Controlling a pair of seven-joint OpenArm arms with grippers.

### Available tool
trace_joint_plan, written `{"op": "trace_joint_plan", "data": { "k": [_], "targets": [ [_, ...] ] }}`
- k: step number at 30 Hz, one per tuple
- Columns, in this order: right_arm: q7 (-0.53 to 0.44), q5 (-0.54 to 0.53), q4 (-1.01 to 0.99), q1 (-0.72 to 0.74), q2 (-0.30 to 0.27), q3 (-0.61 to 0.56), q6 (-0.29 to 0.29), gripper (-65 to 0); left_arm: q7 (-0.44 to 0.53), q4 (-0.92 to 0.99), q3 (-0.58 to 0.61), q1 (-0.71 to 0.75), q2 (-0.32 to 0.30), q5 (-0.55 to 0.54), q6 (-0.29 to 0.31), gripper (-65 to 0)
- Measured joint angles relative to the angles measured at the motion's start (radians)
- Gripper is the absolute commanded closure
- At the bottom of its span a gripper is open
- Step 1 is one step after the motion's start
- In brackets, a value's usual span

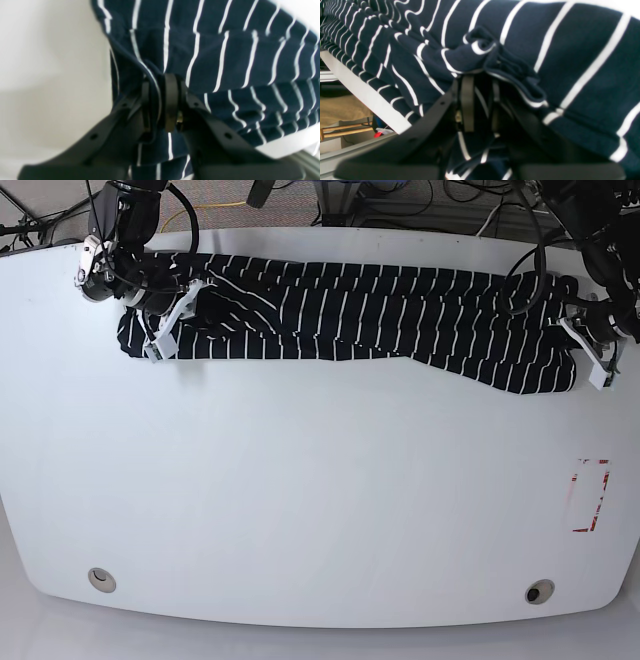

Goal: Fold the T-shirt properly
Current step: 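Grasp the strip's end with the left gripper and pull it outward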

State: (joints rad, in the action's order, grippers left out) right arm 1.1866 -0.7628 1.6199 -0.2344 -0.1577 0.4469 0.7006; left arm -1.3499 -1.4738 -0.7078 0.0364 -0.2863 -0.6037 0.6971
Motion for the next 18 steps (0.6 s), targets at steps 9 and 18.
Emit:
{"op": "trace_joint_plan", "data": {
  "k": [9, 18],
  "targets": [
    [-0.006, -0.026, -0.047, 0.015, 0.002, 0.002, 0.0, -8.7, -0.067, -0.258, -0.033, 0.035, -0.005, -0.001, 0.0, -5.3],
    [-0.062, -0.045, -0.093, 0.019, 0.003, 0.003, 0.008, -8.7, -0.049, -0.395, -0.034, 0.095, -0.026, -0.137, 0.0, -5.1]
  ]
}}
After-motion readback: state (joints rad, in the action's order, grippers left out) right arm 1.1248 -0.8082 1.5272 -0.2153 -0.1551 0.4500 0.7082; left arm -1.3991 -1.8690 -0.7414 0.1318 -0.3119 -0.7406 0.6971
